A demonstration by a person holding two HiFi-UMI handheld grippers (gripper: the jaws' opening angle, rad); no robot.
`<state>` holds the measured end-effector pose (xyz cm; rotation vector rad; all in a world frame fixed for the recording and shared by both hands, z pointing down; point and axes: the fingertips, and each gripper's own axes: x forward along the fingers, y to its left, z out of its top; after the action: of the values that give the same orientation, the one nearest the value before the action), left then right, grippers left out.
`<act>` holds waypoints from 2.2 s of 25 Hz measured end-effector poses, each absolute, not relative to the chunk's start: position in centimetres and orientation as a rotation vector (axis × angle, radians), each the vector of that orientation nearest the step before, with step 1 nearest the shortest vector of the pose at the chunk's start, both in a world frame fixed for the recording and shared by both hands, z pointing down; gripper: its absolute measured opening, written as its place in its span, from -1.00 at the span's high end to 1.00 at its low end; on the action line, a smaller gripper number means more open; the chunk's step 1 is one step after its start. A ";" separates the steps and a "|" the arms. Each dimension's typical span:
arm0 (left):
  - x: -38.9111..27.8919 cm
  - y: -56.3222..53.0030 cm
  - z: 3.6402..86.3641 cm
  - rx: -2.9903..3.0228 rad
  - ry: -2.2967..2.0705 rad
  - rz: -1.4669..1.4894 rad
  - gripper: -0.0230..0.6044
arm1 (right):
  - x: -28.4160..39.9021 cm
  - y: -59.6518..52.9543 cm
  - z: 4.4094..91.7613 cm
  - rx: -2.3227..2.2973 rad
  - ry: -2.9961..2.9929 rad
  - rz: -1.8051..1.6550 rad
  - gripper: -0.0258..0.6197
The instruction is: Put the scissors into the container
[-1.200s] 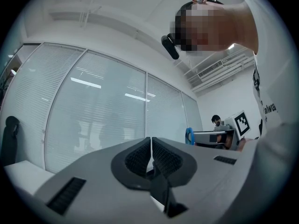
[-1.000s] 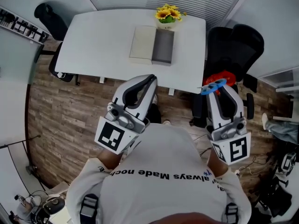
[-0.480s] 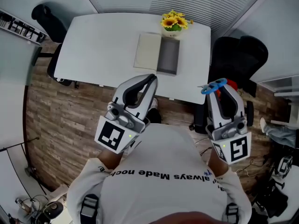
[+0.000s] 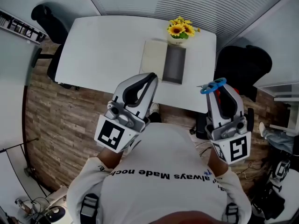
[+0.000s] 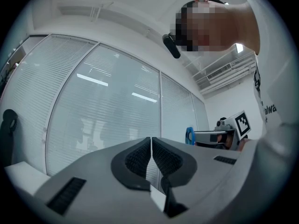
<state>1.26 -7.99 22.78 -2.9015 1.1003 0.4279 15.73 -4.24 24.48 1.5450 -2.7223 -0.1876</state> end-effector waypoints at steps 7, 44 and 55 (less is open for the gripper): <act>-0.1 -10.9 22.9 -2.899 1.104 0.424 0.84 | 14.4 -7.3 24.6 1.545 -2.728 -0.189 0.65; 0.1 -15.9 24.9 -2.973 0.982 0.426 0.84 | 13.9 -11.8 26.1 1.621 -2.650 -0.168 0.65; 0.7 -16.1 25.0 -2.972 0.957 0.424 0.84 | 14.3 -13.3 29.1 1.612 -2.599 -0.109 0.65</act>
<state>0.66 -16.12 25.05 -2.9725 0.9566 0.4237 14.31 -13.27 29.10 1.6121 -2.5995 -0.1089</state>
